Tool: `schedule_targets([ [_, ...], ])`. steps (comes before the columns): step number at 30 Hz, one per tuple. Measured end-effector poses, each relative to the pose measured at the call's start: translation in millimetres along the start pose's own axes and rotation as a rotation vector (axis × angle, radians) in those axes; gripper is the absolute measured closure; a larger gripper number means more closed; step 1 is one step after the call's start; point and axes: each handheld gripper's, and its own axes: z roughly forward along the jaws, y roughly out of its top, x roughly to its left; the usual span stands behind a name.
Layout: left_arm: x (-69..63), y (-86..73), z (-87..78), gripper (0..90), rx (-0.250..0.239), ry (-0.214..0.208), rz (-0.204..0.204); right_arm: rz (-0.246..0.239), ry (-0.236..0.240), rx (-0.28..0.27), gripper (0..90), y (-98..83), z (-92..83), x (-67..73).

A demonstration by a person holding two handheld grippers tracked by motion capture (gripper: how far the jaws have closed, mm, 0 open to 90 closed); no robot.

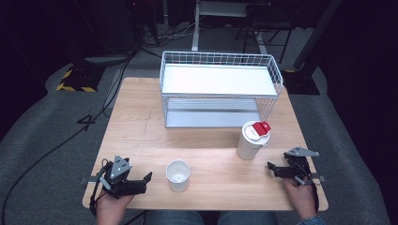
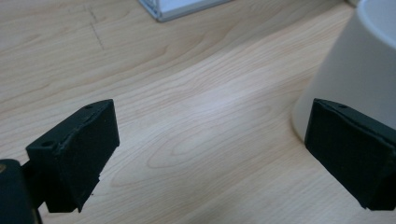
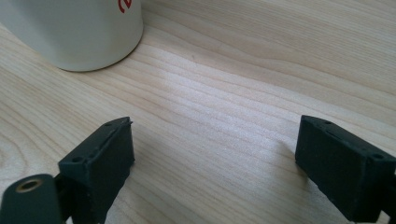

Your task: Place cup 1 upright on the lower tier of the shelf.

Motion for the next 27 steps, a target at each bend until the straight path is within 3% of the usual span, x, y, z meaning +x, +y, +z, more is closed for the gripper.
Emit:
schedule_targets([
  [3,-6.6,-1.8,-6.4,3.7,-0.056,-0.051,-0.012,0.000,0.000,0.000,11.9,0.0,0.0,0.0],
  [6,-10.6,-3.9,-7.9,3.6,-0.074,-0.078,-0.024,0.000,0.000,0.000,11.9,0.0,0.0,0.0],
  [14,-30.4,-6.9,-13.0,2.9,-0.146,-0.122,0.025,0.000,0.000,0.000,11.9,0.0,0.0,0.0],
  [21,-44.8,-11.0,1.2,1.0,-0.206,-0.200,0.069,0.000,0.000,0.000,11.9,0.0,0.0,0.0],
  [27,-53.2,-11.4,9.6,0.4,-0.226,-0.228,0.078,0.000,0.000,0.000,11.9,0.0,0.0,0.0],
])
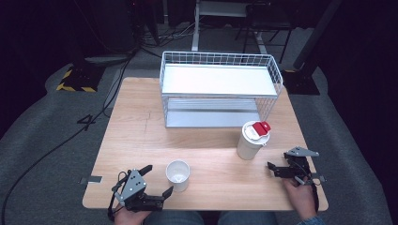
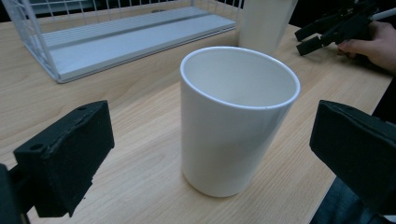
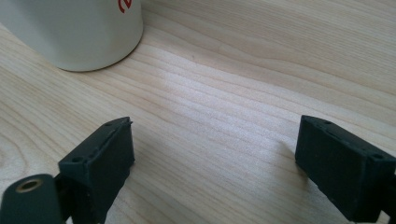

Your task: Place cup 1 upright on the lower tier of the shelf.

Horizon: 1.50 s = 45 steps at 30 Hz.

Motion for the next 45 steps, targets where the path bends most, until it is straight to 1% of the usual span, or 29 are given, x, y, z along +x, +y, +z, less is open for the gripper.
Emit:
schedule_targets([
  [3,-1.5,-0.9,4.4,0.3,0.001,-0.009,0.003,0.000,0.000,0.000,11.9,0.0,0.0,0.0],
  [4,-3.0,-2.2,10.1,0.3,0.006,-0.017,0.004,0.000,0.000,0.000,11.9,0.0,0.0,0.0],
  [5,-3.0,-2.2,10.1,0.3,0.006,-0.017,0.004,0.000,0.000,0.000,11.9,0.0,0.0,0.0],
  [6,-4.4,-3.2,15.7,0.1,0.019,-0.022,0.009,0.000,0.000,0.000,11.9,0.0,0.0,0.0],
  [8,-5.7,-3.8,19.0,0.0,0.025,-0.024,0.006,0.000,-0.002,0.000,11.9,0.0,-0.1,0.1],
  [11,-7.7,-4.8,26.3,0.0,0.050,-0.027,0.027,0.000,-0.002,0.000,11.9,0.0,-0.1,0.1],
  [13,-8.6,-5.5,30.1,0.0,0.059,-0.033,0.028,0.000,0.000,0.000,11.9,0.0,0.0,0.0],
  [16,-8.0,-7.4,37.9,0.0,0.084,-0.039,0.018,0.000,0.000,0.000,11.9,0.0,0.0,0.0],
  [17,-8.0,-7.4,37.9,0.0,0.084,-0.039,0.018,0.000,0.000,0.000,11.9,0.0,0.0,0.0],
  [18,-7.2,-8.7,41.7,0.0,0.099,-0.041,0.015,0.000,-0.002,0.001,11.9,0.0,-0.1,0.1],
  [19,-7.2,-8.7,41.7,0.0,0.099,-0.041,0.015,0.000,-0.002,0.001,11.9,0.0,-0.1,0.1],
  [20,-6.8,-9.6,44.3,0.0,0.111,-0.043,0.010,0.000,0.000,0.000,11.9,0.0,0.0,0.0],
  [23,-5.1,-11.0,48.0,0.0,0.146,-0.034,0.015,0.000,0.000,0.000,11.9,0.0,0.0,0.0],
  [26,-3.3,-13.4,52.1,0.0,0.172,-0.030,-0.004,0.000,-0.002,0.001,11.9,0.0,-0.1,0.1],
  [29,-3.3,-14.3,54.5,0.0,0.180,-0.030,-0.011,0.000,0.000,0.000,11.9,0.0,0.0,0.0],
  [32,-3.6,-15.0,58.7,0.1,0.197,-0.022,-0.011,0.000,0.000,0.000,11.9,0.0,0.0,0.0],
  [34,-3.9,-16.1,62.8,0.1,0.212,-0.023,-0.019,0.000,-0.002,0.000,11.9,0.0,-0.1,0.1],
  [35,-3.9,-16.1,62.8,0.2,0.212,-0.023,-0.019,0.000,-0.002,0.000,11.9,0.0,-0.1,0.1],
  [36,-4.6,-16.4,65.8,0.3,0.226,-0.021,-0.017,0.000,-0.002,0.000,11.9,0.0,-0.1,0.1],
  [38,-5.3,-16.3,67.0,0.4,0.226,-0.018,-0.016,-0.001,-0.002,0.000,11.9,0.0,-0.1,0.1],
  [41,-5.2,-15.8,68.5,2.0,0.240,-0.010,-0.022,0.000,0.000,0.000,11.9,0.0,0.0,0.0],
  [42,-5.2,-15.8,69.4,2.7,0.244,-0.006,-0.028,0.000,-0.002,0.000,11.8,0.0,-0.1,0.1],
  [45,-5.2,-15.7,69.6,5.8,0.244,-0.008,-0.029,0.000,-0.002,0.001,11.9,0.0,-0.1,0.1],
])
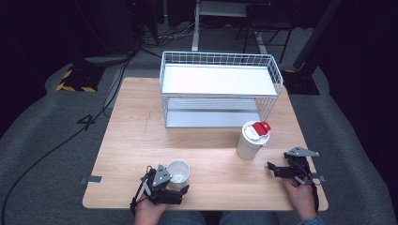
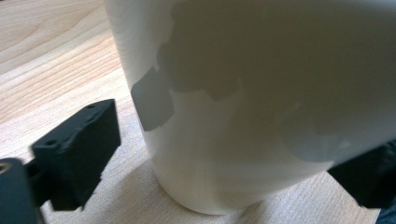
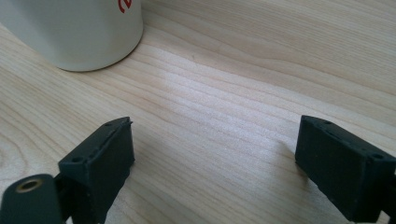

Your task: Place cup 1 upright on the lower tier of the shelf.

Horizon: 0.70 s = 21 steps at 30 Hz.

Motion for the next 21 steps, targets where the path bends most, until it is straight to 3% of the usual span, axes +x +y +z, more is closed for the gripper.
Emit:
schedule_targets([
  [7,0.2,-0.5,-1.4,20.2,-0.008,-0.016,0.013,0.000,0.002,0.000,11.9,0.0,0.1,0.0],
  [21,-1.7,-1.0,-2.9,22.9,-0.022,-0.011,0.029,0.000,0.000,0.000,11.9,0.0,0.0,0.0],
])
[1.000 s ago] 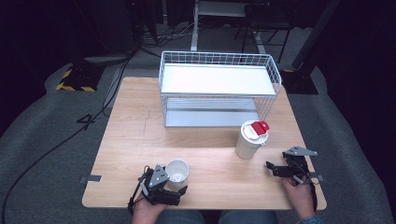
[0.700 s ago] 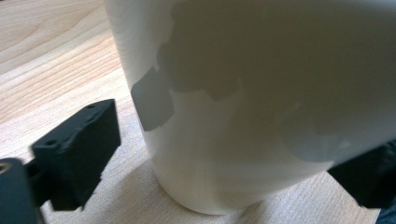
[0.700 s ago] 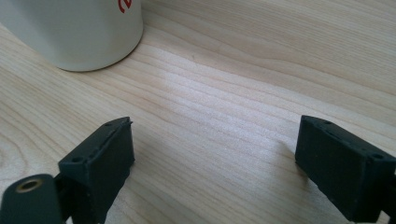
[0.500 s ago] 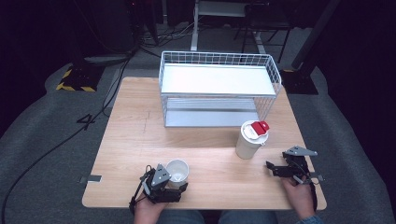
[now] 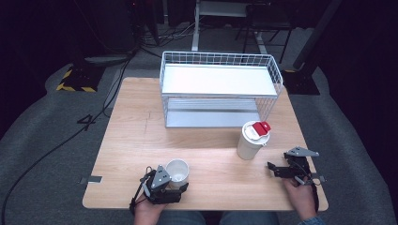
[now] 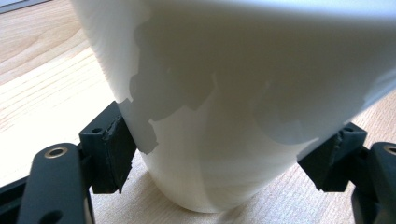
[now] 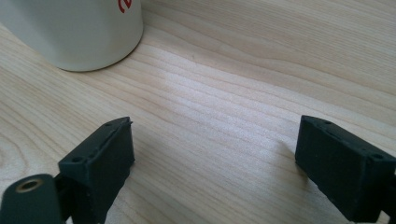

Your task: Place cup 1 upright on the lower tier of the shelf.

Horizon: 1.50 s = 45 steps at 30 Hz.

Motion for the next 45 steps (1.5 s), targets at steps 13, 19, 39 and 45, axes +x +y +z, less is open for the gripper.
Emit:
schedule_targets([
  [13,-5.9,1.9,-3.0,23.2,-0.005,0.000,0.033,0.000,0.000,0.000,11.9,0.0,0.0,0.0],
  [19,-7.7,3.4,-9.7,23.3,-0.029,0.013,0.020,0.000,0.002,-0.001,11.9,0.0,0.1,0.0],
  [39,-2.7,33.3,-34.9,23.3,-0.068,0.042,-0.014,0.000,-0.001,0.000,11.9,0.0,0.0,0.1],
  [45,-1.2,45.1,-36.5,23.3,-0.070,0.035,-0.027,0.000,-0.001,0.000,11.9,0.0,0.0,0.1],
])
